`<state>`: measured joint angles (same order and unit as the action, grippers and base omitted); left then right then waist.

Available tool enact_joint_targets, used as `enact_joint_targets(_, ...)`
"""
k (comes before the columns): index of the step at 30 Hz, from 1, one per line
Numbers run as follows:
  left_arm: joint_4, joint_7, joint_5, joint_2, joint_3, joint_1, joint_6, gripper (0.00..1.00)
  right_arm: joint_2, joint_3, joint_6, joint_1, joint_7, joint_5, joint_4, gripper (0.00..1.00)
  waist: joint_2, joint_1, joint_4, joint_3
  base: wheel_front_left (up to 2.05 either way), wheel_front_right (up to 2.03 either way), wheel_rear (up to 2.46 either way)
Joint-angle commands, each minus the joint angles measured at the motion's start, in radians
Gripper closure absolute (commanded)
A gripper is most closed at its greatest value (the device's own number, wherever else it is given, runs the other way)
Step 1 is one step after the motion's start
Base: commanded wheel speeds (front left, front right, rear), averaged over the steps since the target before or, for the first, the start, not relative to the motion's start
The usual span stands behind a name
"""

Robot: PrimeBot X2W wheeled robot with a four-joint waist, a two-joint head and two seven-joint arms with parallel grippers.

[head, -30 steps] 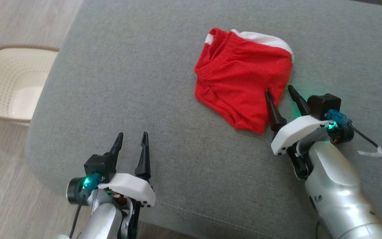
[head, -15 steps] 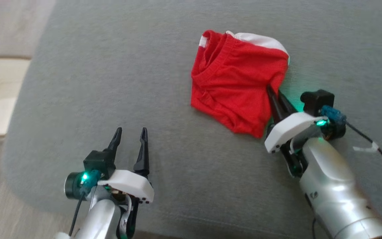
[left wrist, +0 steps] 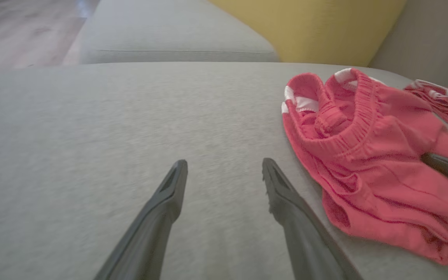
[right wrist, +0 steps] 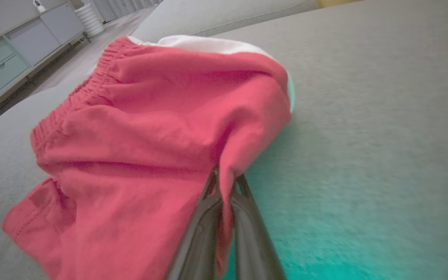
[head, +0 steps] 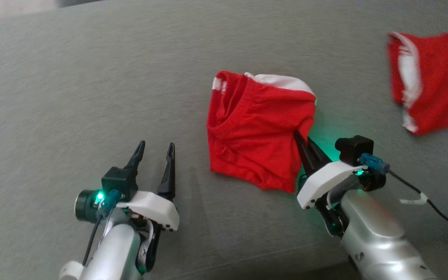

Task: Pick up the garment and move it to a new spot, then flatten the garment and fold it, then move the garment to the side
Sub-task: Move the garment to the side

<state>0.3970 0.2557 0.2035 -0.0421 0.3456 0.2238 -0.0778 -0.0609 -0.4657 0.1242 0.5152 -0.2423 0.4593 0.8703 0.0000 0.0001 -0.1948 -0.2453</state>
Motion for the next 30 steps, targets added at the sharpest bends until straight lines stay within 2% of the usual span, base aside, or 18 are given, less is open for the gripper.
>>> enact_joint_targets(1, -0.023, 0.006, -0.011, -0.008, -0.027, 0.043, 0.006, 0.00, 0.011, -0.019, 0.007, -0.003, -0.013, 0.007, -0.032, 1.00, 0.0000, -0.0001, -0.126, 0.007, 0.00, 0.00, 0.00)
enact_joint_targets(7, -0.008, 0.006, -0.019, -0.008, -0.026, 0.050, 0.013, 0.00, 0.011, -0.060, 0.007, -0.021, -0.013, 0.034, -0.061, 1.00, 0.0000, -0.0001, -0.243, -0.003, 0.00, 0.00, 0.00)
enact_joint_targets(12, 0.001, 0.006, -0.019, -0.008, -0.014, 0.050, 0.019, 0.00, 0.011, -0.087, 0.007, -0.019, -0.005, 0.020, -0.069, 1.00, 0.0000, -0.0001, -0.276, -0.019, 0.00, 0.00, 0.00)
enact_joint_targets(18, -0.004, 0.006, -0.016, -0.008, 0.009, 0.053, 0.023, 0.00, 0.010, -0.028, 0.007, 0.048, 0.002, -0.069, -0.043, 1.00, 0.0000, -0.0001, -0.233, -0.042, 0.00, 0.00, 0.00)
enact_joint_targets(21, -0.008, 0.006, -0.014, -0.008, 0.024, 0.051, 0.025, 0.00, -0.011, 0.009, 0.007, 0.107, 0.021, -0.132, -0.031, 1.00, 0.0000, -0.0001, -0.195, -0.053, 0.00, 0.00, 0.00)
enact_joint_targets(30, -0.031, 0.006, -0.011, -0.008, 0.050, 0.047, 0.030, 0.00, -0.200, 0.104, 0.007, 0.298, 0.129, -0.282, 0.020, 1.00, 0.0000, -0.0001, -0.096, -0.082, 0.00, 0.00, 0.00)
